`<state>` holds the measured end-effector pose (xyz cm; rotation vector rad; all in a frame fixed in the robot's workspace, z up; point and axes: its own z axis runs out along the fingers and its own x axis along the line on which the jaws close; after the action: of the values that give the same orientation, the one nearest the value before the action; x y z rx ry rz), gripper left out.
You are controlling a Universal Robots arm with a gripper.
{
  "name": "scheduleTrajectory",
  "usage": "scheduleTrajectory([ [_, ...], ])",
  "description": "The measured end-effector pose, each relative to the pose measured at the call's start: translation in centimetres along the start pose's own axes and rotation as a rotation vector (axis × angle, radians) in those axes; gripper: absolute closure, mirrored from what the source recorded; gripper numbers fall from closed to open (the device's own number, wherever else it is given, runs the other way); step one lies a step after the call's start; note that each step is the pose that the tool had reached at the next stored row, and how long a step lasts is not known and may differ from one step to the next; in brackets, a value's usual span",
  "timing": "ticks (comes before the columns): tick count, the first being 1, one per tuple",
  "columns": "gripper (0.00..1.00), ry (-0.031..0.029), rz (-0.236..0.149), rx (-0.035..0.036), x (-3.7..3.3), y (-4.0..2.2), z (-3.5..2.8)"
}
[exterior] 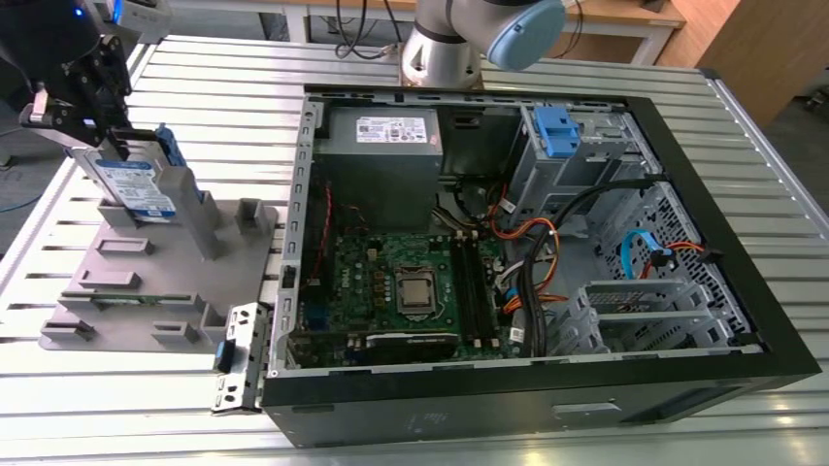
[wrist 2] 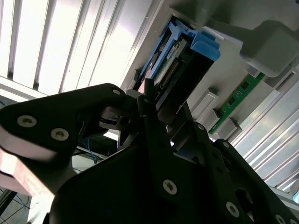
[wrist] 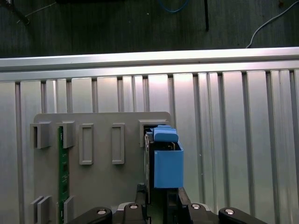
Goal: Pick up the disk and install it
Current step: 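Pick up the disk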
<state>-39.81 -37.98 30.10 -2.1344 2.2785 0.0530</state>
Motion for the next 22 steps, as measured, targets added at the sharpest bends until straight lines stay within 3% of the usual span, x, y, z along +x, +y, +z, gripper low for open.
scheduleTrajectory([
  [14,0.65,-0.0002,0.0,0.0004,0.0,0.0,-0.02],
  [22,0.65,-0.0002,0.0,0.0003,-0.04,0.01,-0.95],
])
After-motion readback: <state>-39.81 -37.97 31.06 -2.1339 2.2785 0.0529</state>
